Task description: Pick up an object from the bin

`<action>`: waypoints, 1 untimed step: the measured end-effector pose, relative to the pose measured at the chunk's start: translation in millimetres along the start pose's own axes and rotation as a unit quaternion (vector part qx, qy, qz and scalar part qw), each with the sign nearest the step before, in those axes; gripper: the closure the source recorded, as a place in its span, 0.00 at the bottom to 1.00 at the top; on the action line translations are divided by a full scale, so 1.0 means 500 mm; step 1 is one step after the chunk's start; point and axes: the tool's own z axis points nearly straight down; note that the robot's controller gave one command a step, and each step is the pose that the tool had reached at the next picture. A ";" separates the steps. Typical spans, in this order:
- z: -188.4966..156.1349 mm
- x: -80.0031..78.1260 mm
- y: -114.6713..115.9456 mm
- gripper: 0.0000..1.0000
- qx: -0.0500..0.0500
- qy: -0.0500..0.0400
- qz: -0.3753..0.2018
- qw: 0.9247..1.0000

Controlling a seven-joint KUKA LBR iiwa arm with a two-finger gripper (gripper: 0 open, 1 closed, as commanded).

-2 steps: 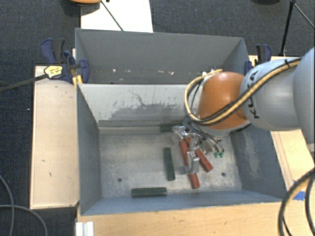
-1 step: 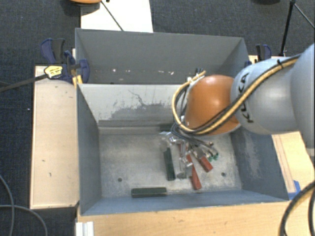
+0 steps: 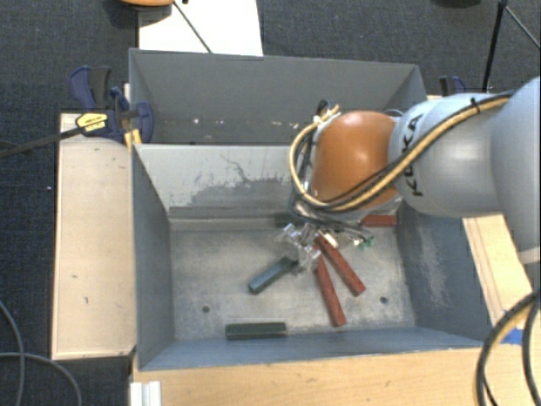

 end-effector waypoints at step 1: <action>0.000 0.000 0.000 1.00 0.000 0.000 0.003 1.000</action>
Offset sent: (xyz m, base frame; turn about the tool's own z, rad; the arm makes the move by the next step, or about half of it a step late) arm 0.0000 0.0000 0.0000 0.0000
